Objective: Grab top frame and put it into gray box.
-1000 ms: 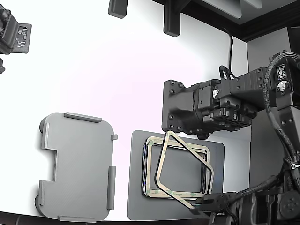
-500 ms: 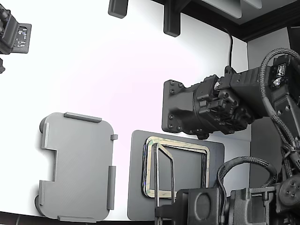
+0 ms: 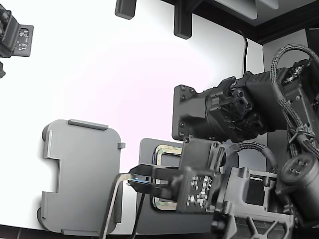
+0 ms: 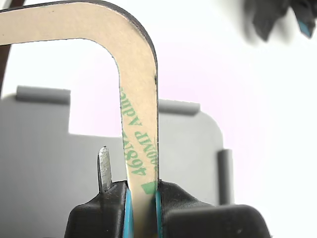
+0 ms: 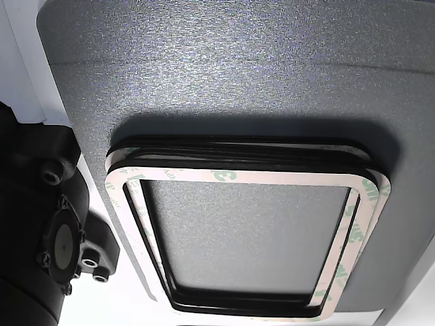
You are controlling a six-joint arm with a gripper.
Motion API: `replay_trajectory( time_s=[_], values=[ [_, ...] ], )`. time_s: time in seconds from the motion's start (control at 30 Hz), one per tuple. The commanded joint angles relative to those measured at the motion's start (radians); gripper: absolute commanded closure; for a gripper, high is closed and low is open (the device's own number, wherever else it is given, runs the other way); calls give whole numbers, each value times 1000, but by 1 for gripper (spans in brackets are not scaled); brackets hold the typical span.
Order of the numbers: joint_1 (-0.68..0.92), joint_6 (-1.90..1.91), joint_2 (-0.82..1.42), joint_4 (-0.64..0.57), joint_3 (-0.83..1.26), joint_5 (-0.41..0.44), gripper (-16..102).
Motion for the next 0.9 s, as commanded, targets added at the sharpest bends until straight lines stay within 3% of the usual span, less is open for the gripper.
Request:
replay_trajectory(
  time_s=[0.0,0.13,0.23,0.87],
  values=[
    [-92,288,-2,11,-54,-66,98],
    [-146,822,6,11,-35,-100,98],
    [-189,1114,-8,11,-34,-232,98],
    [-333,1247,-75,11,106,-538,98]
  ],
)
